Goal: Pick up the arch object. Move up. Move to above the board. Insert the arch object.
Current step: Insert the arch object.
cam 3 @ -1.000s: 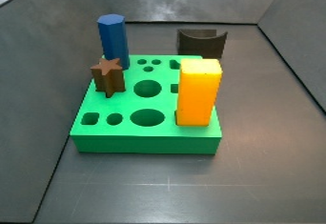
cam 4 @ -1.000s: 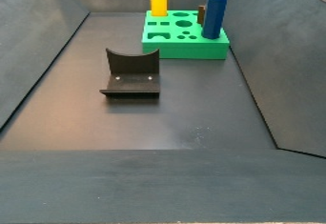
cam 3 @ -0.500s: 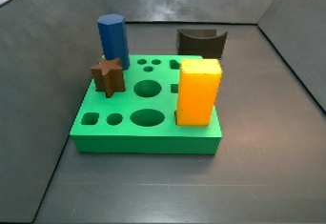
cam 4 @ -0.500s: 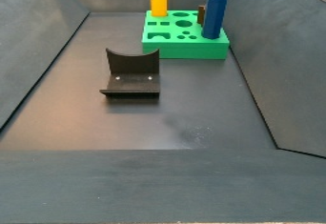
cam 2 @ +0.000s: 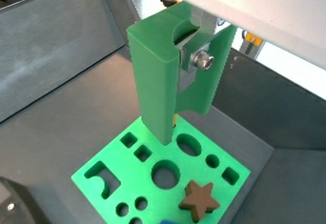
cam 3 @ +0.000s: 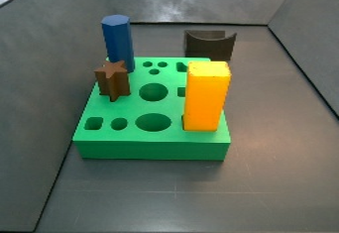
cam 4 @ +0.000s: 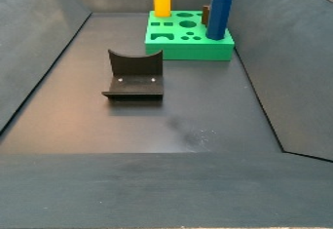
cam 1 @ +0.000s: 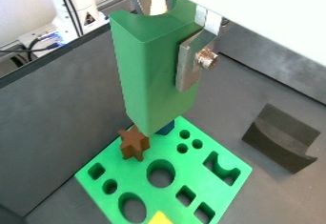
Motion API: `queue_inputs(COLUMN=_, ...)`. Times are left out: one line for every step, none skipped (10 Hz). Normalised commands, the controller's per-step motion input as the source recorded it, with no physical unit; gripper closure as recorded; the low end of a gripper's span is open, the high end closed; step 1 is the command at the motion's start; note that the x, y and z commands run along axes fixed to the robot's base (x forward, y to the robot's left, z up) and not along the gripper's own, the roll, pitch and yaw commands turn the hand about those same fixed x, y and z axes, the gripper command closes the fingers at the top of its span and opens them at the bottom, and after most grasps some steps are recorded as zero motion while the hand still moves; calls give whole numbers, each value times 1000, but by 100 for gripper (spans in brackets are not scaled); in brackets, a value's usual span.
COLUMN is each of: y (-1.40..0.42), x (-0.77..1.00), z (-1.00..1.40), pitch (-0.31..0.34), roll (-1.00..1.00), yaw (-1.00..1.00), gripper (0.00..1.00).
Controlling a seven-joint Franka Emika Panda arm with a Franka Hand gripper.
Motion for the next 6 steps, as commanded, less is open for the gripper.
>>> queue_inputs(y=94, x=171, z=-274, pitch=-51, roll=0, yaw=-966, gripper=100)
queue_inputs(y=94, x=174, z=-274, pitch=-51, roll=0, yaw=-960, gripper=100)
queue_inputs(y=94, x=169, z=-297, pitch=-34, roll=0, yaw=-966, gripper=100)
queue_inputs(y=111, x=211, z=-286, pitch=-31, roll=0, yaw=-940, gripper=100)
queue_inputs(y=143, x=266, z=-269, pitch=-30, roll=0, yaw=-909, gripper=100)
queue_inputs(y=143, x=251, z=-309, pitch=-9, roll=0, yaw=-909, gripper=100)
